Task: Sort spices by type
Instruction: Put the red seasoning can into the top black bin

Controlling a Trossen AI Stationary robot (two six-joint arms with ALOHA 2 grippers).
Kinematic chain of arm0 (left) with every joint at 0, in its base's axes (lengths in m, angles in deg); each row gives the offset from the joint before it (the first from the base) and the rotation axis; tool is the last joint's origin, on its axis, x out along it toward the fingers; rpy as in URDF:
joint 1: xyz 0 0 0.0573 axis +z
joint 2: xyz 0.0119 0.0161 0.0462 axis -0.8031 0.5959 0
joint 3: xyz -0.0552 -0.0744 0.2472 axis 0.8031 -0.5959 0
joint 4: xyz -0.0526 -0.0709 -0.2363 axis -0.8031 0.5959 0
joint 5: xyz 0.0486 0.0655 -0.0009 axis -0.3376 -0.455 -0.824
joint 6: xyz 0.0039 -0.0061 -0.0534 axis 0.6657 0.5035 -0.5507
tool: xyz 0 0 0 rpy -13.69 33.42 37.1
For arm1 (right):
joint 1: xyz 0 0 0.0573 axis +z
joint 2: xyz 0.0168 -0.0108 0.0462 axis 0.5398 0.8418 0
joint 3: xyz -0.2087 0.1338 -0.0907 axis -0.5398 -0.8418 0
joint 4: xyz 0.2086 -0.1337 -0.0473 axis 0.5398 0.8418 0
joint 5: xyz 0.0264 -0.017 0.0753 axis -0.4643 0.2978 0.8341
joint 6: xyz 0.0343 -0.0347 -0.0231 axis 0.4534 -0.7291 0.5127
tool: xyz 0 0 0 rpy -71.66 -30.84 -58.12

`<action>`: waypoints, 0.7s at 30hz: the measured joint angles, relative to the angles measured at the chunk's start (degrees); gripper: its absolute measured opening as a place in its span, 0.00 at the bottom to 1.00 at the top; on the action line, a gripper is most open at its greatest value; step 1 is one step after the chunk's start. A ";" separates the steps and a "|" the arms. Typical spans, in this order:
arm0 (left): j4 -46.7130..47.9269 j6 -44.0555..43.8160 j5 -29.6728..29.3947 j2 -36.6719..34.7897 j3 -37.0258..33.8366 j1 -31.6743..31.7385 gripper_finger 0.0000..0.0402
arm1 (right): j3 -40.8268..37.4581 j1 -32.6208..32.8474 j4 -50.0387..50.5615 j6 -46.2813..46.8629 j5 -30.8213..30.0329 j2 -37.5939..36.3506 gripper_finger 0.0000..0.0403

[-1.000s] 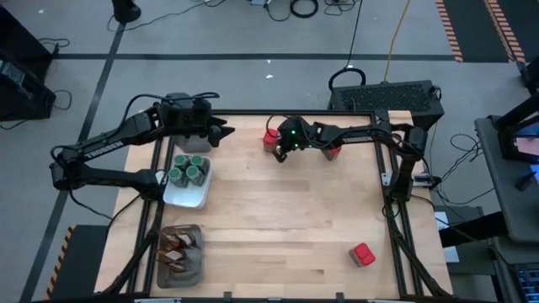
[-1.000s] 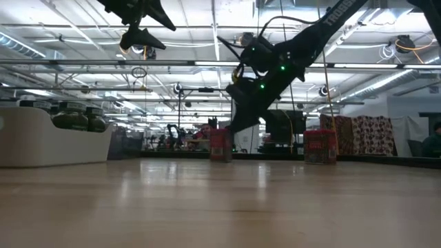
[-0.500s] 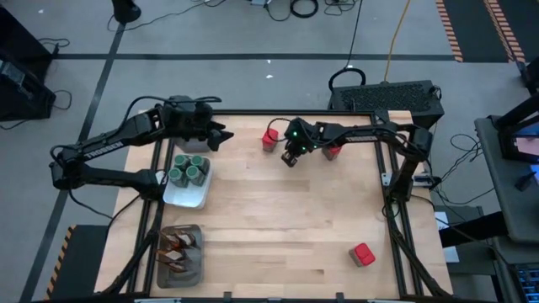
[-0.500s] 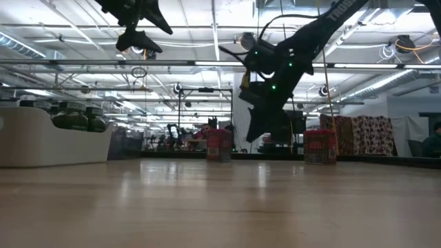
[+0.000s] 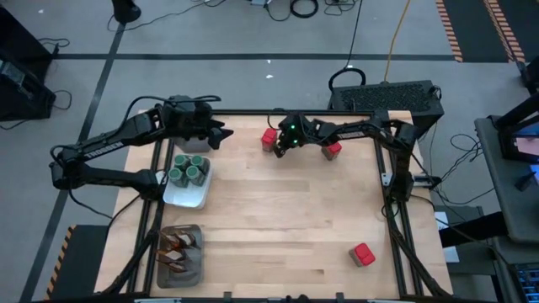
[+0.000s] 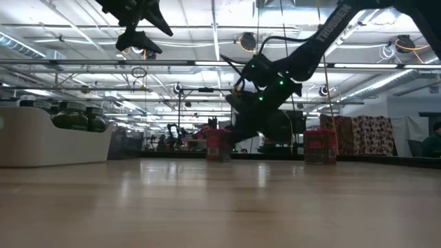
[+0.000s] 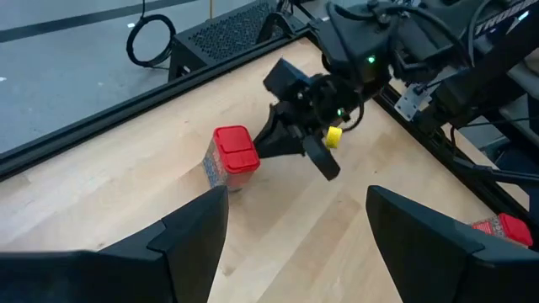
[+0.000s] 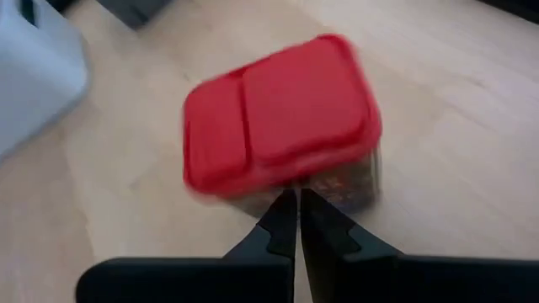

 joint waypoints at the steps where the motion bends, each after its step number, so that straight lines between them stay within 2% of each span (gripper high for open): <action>1: -0.04 0.00 0.00 0.00 0.00 0.00 0.71 | 0.01 0.45 -2.15 0.34 -0.03 0.56 0.00; 7: -0.44 0.00 -0.02 0.00 0.00 0.00 0.71 | 0.00 2.80 -11.30 3.21 1.18 1.61 0.00; 11: -0.51 -0.04 0.00 0.00 0.00 -0.02 0.71 | -0.02 3.42 -10.83 3.23 1.45 0.33 0.00; 15: -0.61 -1.75 -0.01 0.00 0.00 -0.04 0.71 | 0.00 3.43 -4.75 1.78 1.42 -4.28 0.00; 21: -1.82 -2.52 0.02 0.96 0.07 -1.89 0.71 | -0.02 4.30 11.46 -4.47 -0.18 -15.80 0.00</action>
